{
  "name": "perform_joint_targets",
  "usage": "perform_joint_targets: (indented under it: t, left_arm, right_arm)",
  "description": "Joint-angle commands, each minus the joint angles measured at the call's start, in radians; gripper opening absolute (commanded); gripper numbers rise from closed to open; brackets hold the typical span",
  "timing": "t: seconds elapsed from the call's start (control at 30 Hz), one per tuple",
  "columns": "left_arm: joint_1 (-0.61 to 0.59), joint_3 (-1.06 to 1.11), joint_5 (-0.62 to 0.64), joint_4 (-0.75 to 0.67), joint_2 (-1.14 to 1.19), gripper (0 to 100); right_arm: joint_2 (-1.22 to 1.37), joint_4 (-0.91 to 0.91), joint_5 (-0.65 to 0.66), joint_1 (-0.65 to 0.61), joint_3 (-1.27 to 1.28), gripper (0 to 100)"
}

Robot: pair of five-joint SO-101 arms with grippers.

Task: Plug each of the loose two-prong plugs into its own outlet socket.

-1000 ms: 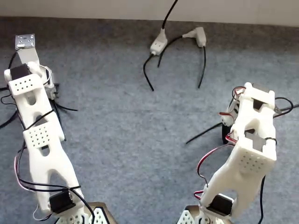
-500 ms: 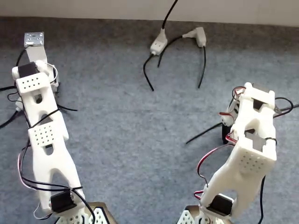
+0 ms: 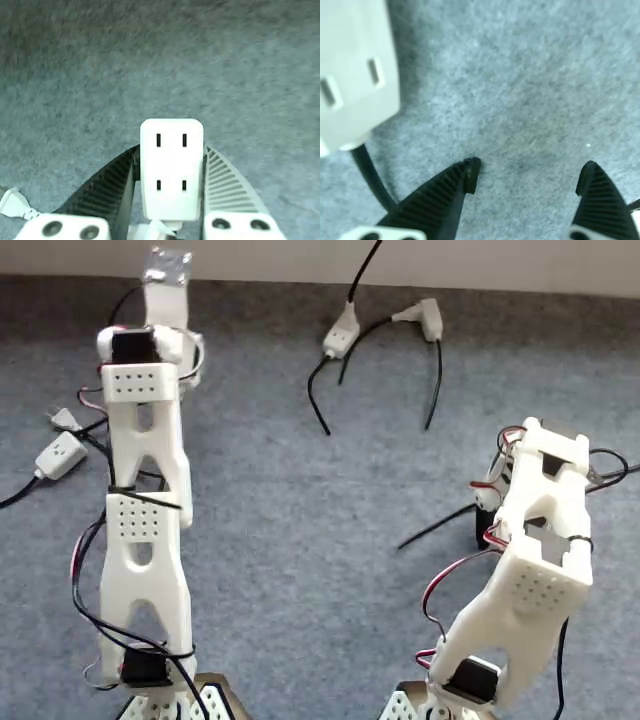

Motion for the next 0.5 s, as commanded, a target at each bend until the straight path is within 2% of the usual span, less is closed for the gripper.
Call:
perform_joint_targets:
  t: [0.0,0.07,0.2,0.3,0.47]
  left_arm:
    - [0.082,-0.022,0.003,0.106,-0.165,5]
    - [0.101,-0.016,0.003,0.149,-0.206,5]
    - [0.077,-0.015,0.000,0.152,-0.257,5]
    - [0.073,-0.015,-0.061,0.155,-0.282,8]
    - [0.105,-0.013,-0.074,0.157,-0.377,10]
  right_arm:
    - [0.007,-0.036,-0.003,-0.028,0.010,33.6]
    - [0.007,-0.036,-0.003,-0.028,0.010,33.6]
    - [0.007,-0.036,-0.003,-0.028,0.010,33.6]
    - [0.007,-0.036,-0.003,-0.028,0.010,33.6]
    - [0.007,-0.036,-0.003,-0.028,0.010,33.6]
